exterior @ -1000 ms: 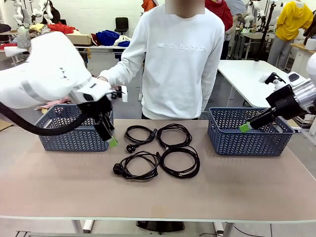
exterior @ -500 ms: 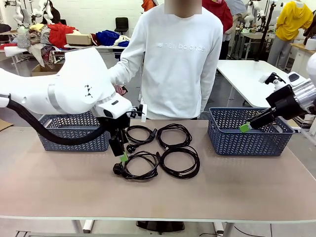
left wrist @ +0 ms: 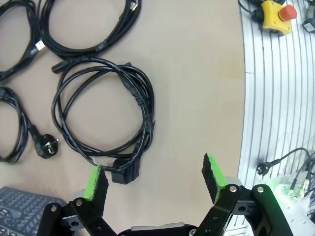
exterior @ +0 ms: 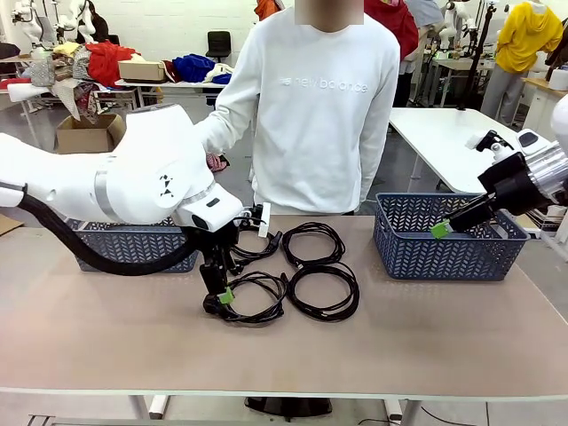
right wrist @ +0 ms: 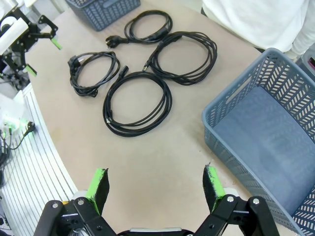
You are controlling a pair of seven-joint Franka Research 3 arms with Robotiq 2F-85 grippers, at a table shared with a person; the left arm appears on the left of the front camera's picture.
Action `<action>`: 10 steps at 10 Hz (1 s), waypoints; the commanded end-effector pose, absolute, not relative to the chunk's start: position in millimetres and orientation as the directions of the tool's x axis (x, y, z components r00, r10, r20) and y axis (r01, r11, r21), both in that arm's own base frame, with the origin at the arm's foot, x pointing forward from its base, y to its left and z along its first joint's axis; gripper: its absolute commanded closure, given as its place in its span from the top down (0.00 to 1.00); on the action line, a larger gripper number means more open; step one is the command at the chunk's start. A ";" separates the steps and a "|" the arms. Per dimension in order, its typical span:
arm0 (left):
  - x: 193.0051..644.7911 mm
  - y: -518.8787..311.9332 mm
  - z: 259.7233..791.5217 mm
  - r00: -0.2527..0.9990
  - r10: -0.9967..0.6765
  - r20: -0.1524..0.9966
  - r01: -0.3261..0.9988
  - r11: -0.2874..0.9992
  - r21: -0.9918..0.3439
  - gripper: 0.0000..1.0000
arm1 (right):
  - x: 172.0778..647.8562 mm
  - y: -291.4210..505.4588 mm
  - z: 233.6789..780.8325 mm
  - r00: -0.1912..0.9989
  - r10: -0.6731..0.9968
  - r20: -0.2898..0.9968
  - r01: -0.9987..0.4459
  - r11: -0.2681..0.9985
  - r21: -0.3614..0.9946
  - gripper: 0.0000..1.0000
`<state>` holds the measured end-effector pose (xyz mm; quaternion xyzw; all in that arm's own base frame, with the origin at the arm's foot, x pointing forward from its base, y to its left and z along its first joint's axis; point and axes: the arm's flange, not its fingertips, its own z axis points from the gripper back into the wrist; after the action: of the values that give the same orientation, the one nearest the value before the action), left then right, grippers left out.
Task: Organize the cables according to human instructions.
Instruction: Pick up a bundle of cables and place it in the basket indicated by the human.
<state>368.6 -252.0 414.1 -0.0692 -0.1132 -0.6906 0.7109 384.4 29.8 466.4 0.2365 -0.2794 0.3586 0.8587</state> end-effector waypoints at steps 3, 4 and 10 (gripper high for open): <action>369.6 -251.2 416.7 0.025 -0.966 0.256 0.998 0.040 0.052 1.00 | 388.2 28.3 466.2 0.563 0.480 0.672 -0.765 0.611 0.204 1.00; 369.6 -251.2 416.7 0.025 -0.966 0.256 0.998 0.040 0.052 1.00 | 388.2 28.3 466.2 0.563 0.480 0.672 -0.765 0.611 0.204 1.00; 370.4 -278.8 379.6 -0.051 -0.986 0.161 0.997 -0.041 0.063 1.00 | 388.2 28.3 466.2 0.563 0.480 0.672 -0.765 0.611 0.204 1.00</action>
<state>367.0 -274.7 382.0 -0.0529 -0.0819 -0.7202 0.6868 384.5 30.0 466.2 0.2374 -0.2796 0.3579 0.8587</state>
